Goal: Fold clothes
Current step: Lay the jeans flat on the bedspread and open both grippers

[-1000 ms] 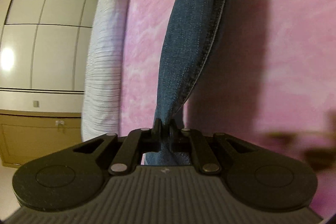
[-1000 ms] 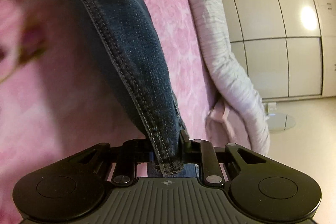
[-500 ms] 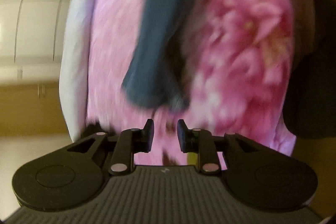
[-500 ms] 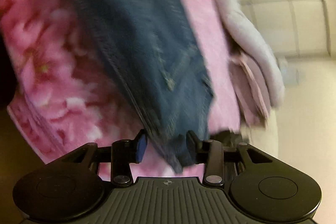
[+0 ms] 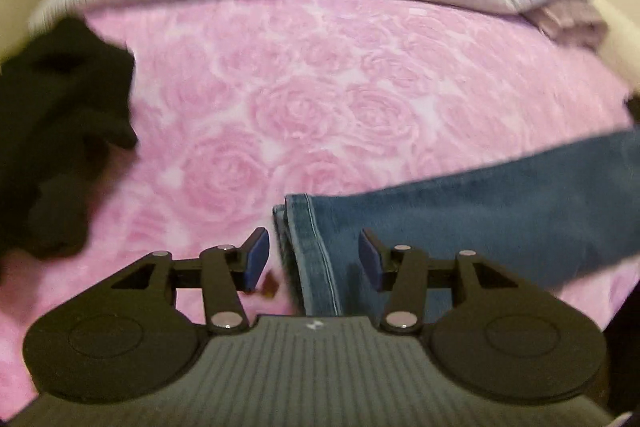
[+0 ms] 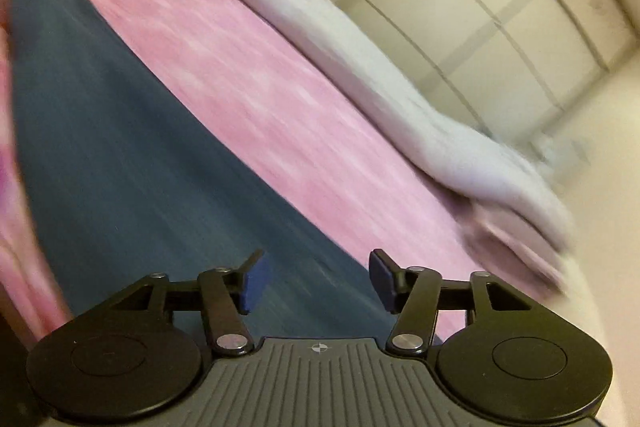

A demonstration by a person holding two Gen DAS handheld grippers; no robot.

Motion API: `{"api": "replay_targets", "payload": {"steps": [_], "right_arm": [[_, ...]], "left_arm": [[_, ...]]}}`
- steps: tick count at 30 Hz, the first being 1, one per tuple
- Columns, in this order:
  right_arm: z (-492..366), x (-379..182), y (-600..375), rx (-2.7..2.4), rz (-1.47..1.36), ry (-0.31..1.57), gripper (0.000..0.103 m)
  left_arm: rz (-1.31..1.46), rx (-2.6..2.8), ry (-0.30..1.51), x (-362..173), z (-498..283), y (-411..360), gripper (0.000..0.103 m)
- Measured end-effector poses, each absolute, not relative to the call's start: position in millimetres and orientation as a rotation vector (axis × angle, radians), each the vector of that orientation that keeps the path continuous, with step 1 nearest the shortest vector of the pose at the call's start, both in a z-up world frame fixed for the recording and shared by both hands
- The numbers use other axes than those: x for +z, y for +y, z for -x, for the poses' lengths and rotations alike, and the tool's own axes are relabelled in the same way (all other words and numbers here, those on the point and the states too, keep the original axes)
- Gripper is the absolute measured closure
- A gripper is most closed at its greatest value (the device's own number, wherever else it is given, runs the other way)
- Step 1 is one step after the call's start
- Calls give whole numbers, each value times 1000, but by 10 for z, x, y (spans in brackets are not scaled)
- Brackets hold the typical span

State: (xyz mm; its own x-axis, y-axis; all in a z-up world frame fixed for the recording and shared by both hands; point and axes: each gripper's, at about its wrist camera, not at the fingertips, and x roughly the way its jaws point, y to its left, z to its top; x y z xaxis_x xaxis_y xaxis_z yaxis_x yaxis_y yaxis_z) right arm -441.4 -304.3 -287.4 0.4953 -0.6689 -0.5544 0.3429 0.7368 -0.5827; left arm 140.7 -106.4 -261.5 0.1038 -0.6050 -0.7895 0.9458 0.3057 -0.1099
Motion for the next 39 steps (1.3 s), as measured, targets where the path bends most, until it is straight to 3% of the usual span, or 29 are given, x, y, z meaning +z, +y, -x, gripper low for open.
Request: {"api": "replay_targets", "payload": {"steps": [4, 8, 13, 24, 25, 27, 28, 34, 39], "right_arm": [[3620, -2931, -3096, -434, 368, 839, 44], [2992, -3021, -3243, -265, 296, 834, 44], [2316, -3245, -3529, -51, 197, 872, 45], [2200, -3325, -3959, 72, 77, 975, 47], [2207, -3328, -3997, 76, 69, 982, 50], [2243, -3340, -4056, 74, 50, 996, 67], [2250, -3358, -4073, 72, 48, 1007, 100], [2239, -3092, -4179, 45, 130, 950, 103], [2108, -3407, -4142, 51, 212, 998, 102]], "left_arm": [[-420, -1225, 1004, -2796, -1680, -1287, 64], [-476, -1324, 1020, -2940, -1676, -1375, 87], [-360, -1432, 779, -2826, -1593, -1091, 89], [-295, -1438, 703, -2928, -1566, -938, 89], [-298, -1438, 698, -2923, -1556, -932, 89], [-306, -1438, 691, -2919, -1547, -925, 89], [-303, -1435, 692, -2912, -1546, -915, 89], [-300, -1386, 716, -2931, -1538, -929, 89], [-406, -1326, 799, -3126, -1540, -1142, 89]]}}
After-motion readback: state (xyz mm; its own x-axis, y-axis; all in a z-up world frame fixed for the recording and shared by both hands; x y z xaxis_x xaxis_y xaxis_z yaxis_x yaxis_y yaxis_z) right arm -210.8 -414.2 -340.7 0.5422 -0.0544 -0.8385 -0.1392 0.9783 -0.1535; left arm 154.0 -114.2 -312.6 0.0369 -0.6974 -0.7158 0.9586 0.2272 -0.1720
